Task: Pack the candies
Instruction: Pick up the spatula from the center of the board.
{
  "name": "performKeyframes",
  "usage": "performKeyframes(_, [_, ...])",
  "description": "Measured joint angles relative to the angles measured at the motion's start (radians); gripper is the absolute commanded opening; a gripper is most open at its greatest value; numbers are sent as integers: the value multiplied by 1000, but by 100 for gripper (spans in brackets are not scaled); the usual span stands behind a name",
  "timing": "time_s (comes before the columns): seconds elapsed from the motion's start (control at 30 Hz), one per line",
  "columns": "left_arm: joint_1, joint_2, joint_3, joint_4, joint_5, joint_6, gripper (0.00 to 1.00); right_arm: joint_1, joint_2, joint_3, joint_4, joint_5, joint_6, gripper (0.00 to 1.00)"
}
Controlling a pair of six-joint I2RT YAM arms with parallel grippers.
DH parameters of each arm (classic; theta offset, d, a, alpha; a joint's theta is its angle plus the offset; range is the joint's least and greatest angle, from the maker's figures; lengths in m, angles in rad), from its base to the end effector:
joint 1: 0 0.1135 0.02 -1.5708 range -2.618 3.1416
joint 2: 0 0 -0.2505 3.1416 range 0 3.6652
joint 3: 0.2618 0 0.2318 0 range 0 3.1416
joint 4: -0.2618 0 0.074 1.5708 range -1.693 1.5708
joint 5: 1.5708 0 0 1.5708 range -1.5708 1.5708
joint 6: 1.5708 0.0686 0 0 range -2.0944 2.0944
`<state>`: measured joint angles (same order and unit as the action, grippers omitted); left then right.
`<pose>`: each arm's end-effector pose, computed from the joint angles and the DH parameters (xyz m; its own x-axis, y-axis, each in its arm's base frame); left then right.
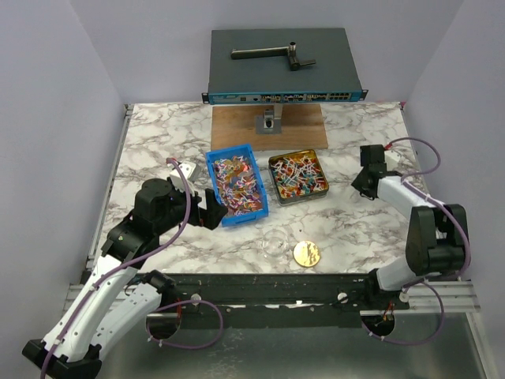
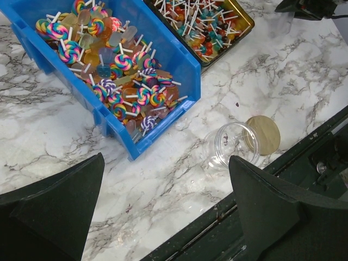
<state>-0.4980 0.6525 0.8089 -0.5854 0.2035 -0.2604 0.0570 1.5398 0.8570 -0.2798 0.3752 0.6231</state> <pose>0.1350 -0.0892 0.3010 -0.5151 -0.0069 -0.8571 0.5140 0.7977 -0.3154 0.3035 -0.0079 0.1560 -0.5743 0.5111 -0.6395 0.6049 0.7913 0.0892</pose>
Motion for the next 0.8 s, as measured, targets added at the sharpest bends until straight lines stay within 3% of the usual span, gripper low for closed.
performKeyframes(0.47, [0, -6, 0, 0, -14, 0, 99, 1, -420, -39, -81, -64, -74, 1])
performKeyframes(0.8, [0, -6, 0, 0, -14, -1, 99, 54, -574, 24, -98, -263, -159, 1])
